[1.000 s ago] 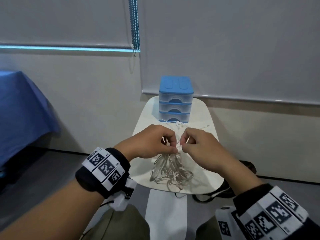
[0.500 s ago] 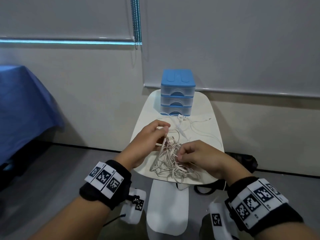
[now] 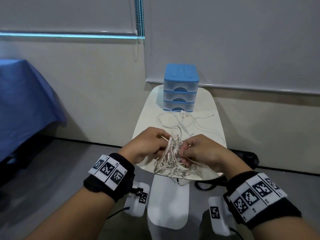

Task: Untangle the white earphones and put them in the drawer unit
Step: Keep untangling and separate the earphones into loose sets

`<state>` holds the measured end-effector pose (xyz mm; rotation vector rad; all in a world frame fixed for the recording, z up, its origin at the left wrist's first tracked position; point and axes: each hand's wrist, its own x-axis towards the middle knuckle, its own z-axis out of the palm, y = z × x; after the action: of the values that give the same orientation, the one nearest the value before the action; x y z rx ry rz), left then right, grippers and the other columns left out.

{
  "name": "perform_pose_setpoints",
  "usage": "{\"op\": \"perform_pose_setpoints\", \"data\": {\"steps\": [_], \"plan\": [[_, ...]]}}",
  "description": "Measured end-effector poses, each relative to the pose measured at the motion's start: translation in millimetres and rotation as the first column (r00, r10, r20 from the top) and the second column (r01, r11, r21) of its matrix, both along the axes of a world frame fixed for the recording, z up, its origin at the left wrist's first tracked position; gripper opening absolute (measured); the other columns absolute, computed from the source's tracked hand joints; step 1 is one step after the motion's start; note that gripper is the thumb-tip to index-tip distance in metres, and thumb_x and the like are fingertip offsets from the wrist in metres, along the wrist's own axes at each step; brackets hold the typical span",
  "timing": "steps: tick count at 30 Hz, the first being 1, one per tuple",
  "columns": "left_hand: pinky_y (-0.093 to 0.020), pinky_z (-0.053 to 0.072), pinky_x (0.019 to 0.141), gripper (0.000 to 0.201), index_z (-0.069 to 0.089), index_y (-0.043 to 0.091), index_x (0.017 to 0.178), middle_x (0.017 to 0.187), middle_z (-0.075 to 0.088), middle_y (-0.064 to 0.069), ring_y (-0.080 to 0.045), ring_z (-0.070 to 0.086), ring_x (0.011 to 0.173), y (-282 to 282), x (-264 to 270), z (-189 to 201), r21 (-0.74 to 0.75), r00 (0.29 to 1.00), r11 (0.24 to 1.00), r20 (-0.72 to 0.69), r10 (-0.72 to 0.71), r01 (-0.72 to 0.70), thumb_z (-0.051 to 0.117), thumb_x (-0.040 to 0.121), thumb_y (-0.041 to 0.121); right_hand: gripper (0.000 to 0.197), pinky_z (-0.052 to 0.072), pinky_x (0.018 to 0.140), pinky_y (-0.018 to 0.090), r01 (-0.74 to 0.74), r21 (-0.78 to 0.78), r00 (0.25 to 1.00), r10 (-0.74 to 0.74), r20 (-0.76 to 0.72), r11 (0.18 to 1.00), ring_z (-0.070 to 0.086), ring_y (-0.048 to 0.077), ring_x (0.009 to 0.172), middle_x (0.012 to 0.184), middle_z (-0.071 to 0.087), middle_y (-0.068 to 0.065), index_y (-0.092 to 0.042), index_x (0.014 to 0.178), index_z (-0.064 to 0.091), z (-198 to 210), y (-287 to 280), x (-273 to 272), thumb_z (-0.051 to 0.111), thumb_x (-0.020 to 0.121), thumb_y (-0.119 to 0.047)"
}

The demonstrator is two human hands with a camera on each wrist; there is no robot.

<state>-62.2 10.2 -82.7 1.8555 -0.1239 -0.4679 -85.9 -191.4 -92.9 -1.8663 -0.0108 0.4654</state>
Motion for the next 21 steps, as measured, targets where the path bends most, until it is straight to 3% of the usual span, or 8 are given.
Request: {"op": "perform_pose_setpoints", "data": {"steps": [6,13,19,21], "plan": [[-0.019,0.043,0.045,0.017,0.071,-0.002,0.110,0.072,0.069,-0.011,-0.013,0.056,0.048,-13.4,-1.5,-1.5,-0.065,0.999,0.998,-0.043,-0.014,0.011,0.060,0.098,0.001,0.010,0.044,0.048,0.030,0.056,0.031,0.998,-0.056,-0.005,0.998,0.057,0.025,0.055,0.066,0.064,0.017,0.008,0.092,0.066,4.3,-2.2,3.0,0.061,0.098,0.001],[-0.024,0.052,0.050,0.013,0.067,-0.002,0.103,0.081,0.070,-0.013,-0.015,0.063,0.056,-12.1,1.2,-0.8,-0.080,0.998,0.997,0.063,0.012,-0.007,0.072,0.095,0.007,0.004,0.047,0.047,0.026,0.056,0.132,0.997,-0.049,-0.052,0.990,0.056,0.020,0.053,0.069,0.062,0.020,0.007,0.093,0.066,7.0,-4.3,3.9,0.062,0.094,0.007],[-0.032,0.053,0.065,0.017,0.077,0.024,0.102,0.104,0.072,-0.009,-0.020,0.063,0.067,-4.5,0.9,3.2,-0.028,0.960,0.998,0.275,-0.048,0.058,0.082,0.087,0.018,0.007,0.044,0.047,0.020,0.043,0.188,0.998,-0.033,-0.053,0.981,0.053,0.013,0.052,0.065,0.062,0.011,0.005,0.091,0.066,7.0,-7.1,4.6,0.062,0.097,0.002],[-0.030,0.054,0.067,0.019,0.077,0.024,0.105,0.107,0.072,-0.009,-0.019,0.062,0.069,-1.4,1.0,5.9,-0.020,0.957,0.993,0.270,-0.109,0.119,0.082,0.088,0.017,0.006,0.043,0.046,0.020,0.044,0.198,0.998,-0.033,-0.059,0.979,0.053,0.012,0.053,0.066,0.062,0.011,0.005,0.094,0.066,6.2,-8.9,5.0,0.061,0.097,0.003]]}}
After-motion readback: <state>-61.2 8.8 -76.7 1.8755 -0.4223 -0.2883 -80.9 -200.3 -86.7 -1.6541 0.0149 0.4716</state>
